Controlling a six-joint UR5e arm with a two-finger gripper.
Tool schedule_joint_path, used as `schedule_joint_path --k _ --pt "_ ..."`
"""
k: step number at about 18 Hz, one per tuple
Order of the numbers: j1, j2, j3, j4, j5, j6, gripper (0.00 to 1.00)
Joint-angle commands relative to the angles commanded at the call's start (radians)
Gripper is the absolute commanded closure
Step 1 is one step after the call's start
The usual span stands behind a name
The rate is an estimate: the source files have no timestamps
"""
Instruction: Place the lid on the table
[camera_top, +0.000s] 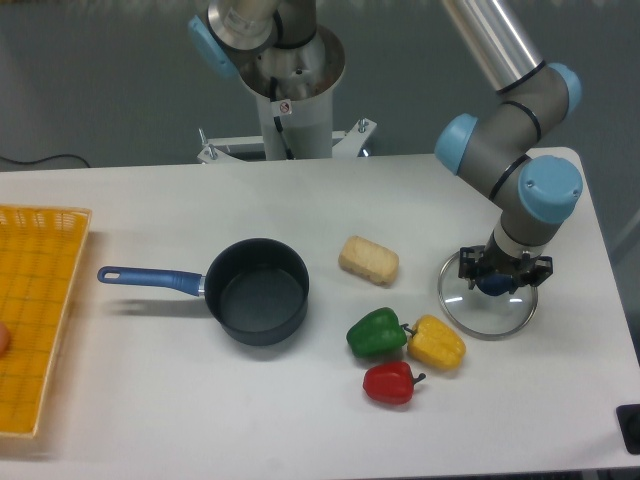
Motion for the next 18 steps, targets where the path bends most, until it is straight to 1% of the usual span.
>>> schedule_joint_path --k 9,18 --pt "0.000 0.000 0.000 -0.002 0.000 0.006 0.36" --pt "0.000 0.000 0.000 -0.002 0.000 0.009 0.28"
